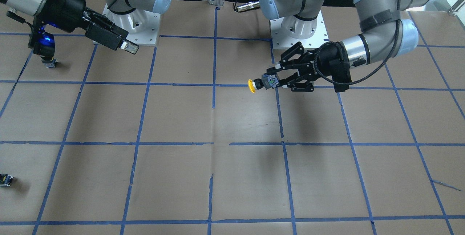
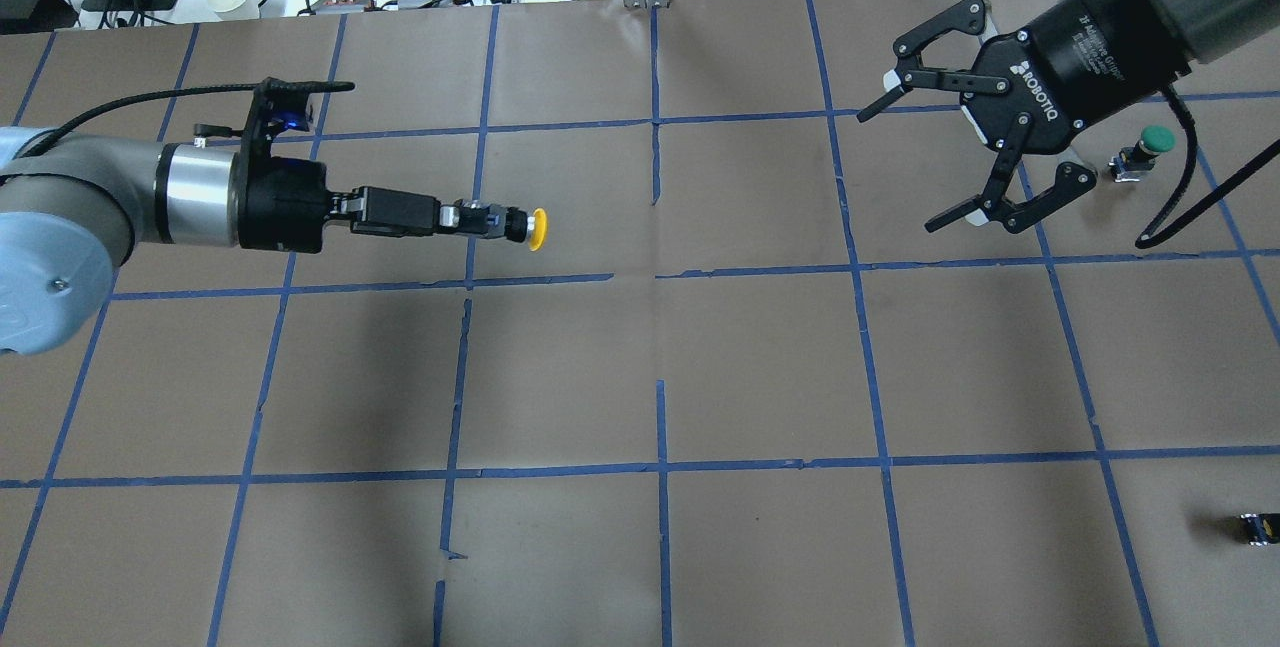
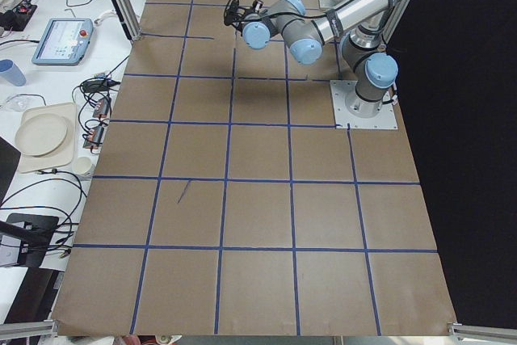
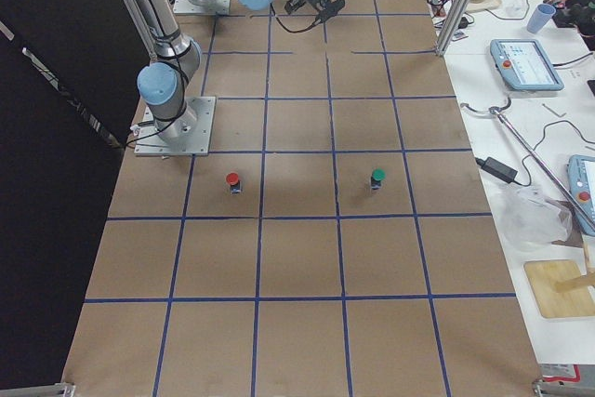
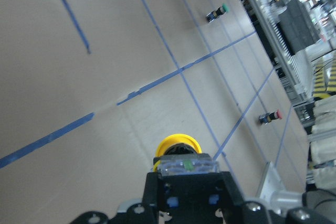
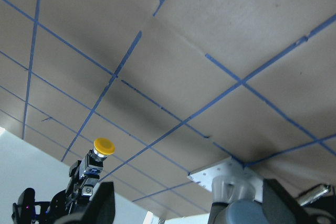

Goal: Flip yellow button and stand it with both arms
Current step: 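Lift the yellow button with the left gripper while the right gripper approaches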

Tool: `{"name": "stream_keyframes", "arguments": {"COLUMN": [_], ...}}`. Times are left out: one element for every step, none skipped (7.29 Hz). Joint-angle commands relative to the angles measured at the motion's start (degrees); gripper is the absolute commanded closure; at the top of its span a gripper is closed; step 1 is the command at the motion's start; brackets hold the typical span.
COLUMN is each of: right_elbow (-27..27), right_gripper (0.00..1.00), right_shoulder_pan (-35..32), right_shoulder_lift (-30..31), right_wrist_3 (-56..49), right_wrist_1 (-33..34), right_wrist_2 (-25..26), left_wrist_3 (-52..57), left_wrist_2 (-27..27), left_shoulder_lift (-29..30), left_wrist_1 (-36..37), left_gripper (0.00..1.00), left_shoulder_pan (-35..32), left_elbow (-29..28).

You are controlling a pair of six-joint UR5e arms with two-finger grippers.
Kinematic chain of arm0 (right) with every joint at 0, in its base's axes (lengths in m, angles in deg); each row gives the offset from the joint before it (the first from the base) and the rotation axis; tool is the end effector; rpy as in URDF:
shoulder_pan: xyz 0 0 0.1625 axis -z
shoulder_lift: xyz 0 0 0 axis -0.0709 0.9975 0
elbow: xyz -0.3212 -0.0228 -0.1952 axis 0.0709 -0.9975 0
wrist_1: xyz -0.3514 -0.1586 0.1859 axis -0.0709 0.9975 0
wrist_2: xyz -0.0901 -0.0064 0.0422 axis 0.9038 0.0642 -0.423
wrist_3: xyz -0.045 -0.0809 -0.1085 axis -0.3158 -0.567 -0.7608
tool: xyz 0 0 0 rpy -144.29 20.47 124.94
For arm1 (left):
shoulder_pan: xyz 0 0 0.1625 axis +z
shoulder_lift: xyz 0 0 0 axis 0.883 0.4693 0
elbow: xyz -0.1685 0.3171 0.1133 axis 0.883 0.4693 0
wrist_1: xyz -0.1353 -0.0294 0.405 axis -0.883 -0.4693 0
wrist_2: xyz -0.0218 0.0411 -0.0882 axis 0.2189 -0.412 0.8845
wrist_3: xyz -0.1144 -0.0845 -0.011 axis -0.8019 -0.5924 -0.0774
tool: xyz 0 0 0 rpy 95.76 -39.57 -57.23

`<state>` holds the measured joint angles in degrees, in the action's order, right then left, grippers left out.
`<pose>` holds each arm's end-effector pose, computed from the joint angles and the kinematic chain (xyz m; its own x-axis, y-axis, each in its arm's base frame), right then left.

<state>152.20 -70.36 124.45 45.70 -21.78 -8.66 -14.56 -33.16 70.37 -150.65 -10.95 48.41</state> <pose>0.1036 -0.4773 0.3961 -0.4475 0.8323 -0.3272 0.5272 0.5410 0.6552 -0.1288 -0.4804 0.2803 -0.3649 0.3610 0.8582 0.0486 0.9279 -0.3696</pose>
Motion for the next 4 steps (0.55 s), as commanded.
{"name": "stream_keyframes", "arguments": {"right_elbow": [1.7,3.3,3.9,4.0], "right_gripper": [0.0,0.0,0.0,0.0], "right_shoulder_pan": [0.4,0.5,0.5,0.5], "right_shoulder_lift": [-0.3,-0.3,-0.4,-0.4], "right_wrist_3": [0.6,0.7,0.6,0.6], "right_wrist_1": [-8.3,-9.5,-13.2,-15.8], "right_wrist_2": [-7.6,-11.5,-15.8,-19.6], "left_wrist_3": [-12.5,-15.5,-18.3,-18.6], "left_wrist_2": [13.2,16.5,21.2,23.9], "left_shoulder_lift": [-1.7,-1.8,-1.7,-1.3], "left_wrist_1": [0.9,0.9,0.9,0.7], "left_gripper": [0.96,0.97,0.97,0.97], "left_shoulder_pan": [-7.3,-9.1,-9.6,-9.7], "left_elbow": [0.1,0.2,0.2,0.2]}}
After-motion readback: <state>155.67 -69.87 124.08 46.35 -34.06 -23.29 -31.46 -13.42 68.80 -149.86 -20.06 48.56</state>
